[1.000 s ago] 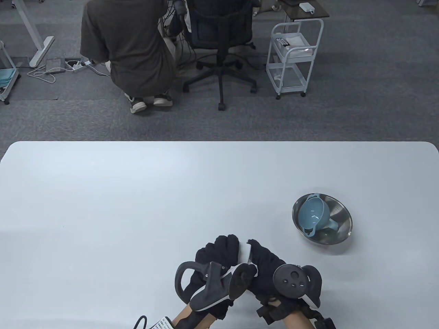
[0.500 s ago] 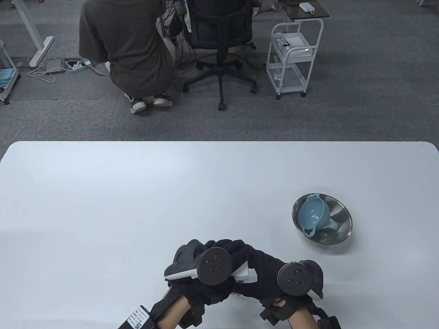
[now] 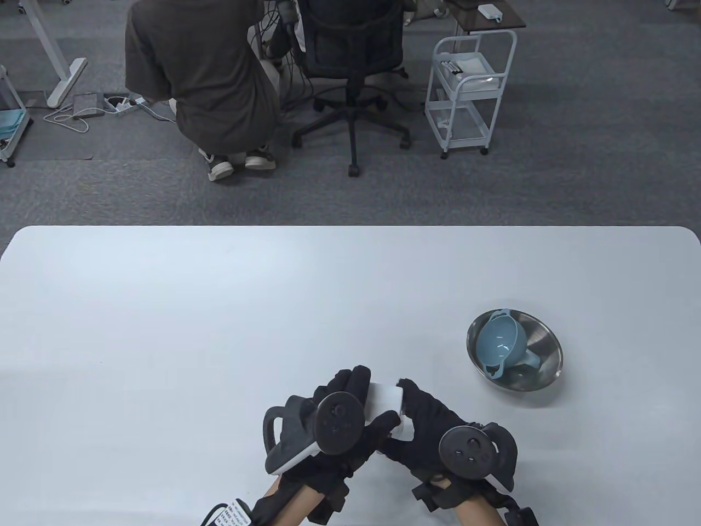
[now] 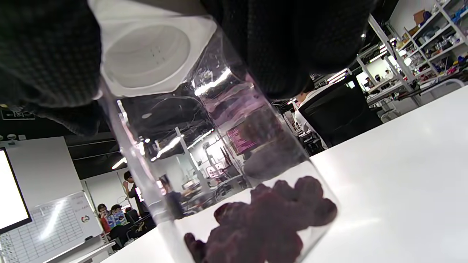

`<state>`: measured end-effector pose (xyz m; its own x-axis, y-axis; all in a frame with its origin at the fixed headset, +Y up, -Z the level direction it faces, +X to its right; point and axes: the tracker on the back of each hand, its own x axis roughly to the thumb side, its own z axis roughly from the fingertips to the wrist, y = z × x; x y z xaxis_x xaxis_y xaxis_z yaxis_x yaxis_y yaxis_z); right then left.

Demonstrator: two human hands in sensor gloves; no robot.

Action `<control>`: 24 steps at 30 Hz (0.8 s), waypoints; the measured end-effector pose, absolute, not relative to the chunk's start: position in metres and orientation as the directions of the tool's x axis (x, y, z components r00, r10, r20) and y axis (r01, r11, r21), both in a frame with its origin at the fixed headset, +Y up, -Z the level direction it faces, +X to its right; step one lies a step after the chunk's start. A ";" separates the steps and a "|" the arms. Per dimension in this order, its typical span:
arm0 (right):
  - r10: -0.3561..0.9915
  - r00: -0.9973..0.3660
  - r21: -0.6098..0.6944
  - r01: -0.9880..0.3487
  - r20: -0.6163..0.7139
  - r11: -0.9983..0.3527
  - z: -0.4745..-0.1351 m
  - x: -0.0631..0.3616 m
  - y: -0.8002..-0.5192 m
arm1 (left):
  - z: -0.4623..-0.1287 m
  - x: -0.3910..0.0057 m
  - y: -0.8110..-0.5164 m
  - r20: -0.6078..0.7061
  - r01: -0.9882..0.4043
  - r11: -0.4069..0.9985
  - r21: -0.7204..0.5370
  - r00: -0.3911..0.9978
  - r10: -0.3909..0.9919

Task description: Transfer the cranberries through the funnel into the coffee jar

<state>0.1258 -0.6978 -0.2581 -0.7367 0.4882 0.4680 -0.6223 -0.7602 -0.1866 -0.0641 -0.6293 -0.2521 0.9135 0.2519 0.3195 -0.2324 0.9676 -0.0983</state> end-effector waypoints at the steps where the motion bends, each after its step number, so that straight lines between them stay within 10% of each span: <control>1: 0.472 -0.743 -0.193 -0.611 0.475 -0.767 -0.257 0.123 -0.697 | -0.251 -0.058 -0.632 0.310 -0.195 0.978 -0.077 0.928 0.210; 24: 0.421 -0.692 -0.141 -0.599 0.586 -0.788 -0.256 0.122 -0.696 | -0.251 -0.058 -0.640 0.563 -0.221 0.972 -0.083 0.794 0.228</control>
